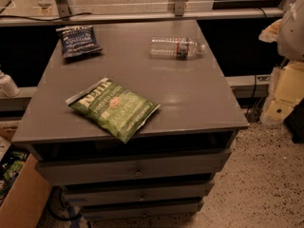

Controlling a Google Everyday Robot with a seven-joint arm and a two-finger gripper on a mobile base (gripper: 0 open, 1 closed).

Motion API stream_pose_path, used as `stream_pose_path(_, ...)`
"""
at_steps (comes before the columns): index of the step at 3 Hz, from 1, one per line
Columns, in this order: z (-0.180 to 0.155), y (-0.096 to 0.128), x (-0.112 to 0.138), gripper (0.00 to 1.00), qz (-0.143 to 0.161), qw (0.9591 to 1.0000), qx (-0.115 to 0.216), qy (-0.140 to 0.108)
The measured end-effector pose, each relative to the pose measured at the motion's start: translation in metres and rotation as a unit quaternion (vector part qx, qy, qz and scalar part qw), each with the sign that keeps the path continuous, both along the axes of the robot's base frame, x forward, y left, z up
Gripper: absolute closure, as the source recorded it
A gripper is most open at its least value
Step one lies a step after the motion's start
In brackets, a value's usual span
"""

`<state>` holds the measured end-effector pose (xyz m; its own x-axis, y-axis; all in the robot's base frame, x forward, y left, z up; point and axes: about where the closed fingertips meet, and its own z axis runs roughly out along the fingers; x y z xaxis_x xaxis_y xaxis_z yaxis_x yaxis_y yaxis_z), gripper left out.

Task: Pick water bottle

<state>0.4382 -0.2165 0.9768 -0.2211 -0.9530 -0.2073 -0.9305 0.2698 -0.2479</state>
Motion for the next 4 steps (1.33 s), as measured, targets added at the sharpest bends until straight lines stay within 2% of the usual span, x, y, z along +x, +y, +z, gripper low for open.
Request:
stream_pose_path(1, 0.000, 0.000, 0.000, 0.00, 0.000, 1.0000, 0.000, 0.000)
stream_pose_path(2, -0.006, 0.010, 0.008, 0.00, 0.030, 0.9992, 0.011, -0.022)
stream_pose_path(3, -0.010, 0.037, 0.041, 0.00, 0.074, 0.9951, 0.039, -0.053)
stream_pose_path(4, -0.011, 0.074, 0.081, 0.00, 0.122, 0.9875, 0.067, -0.075)
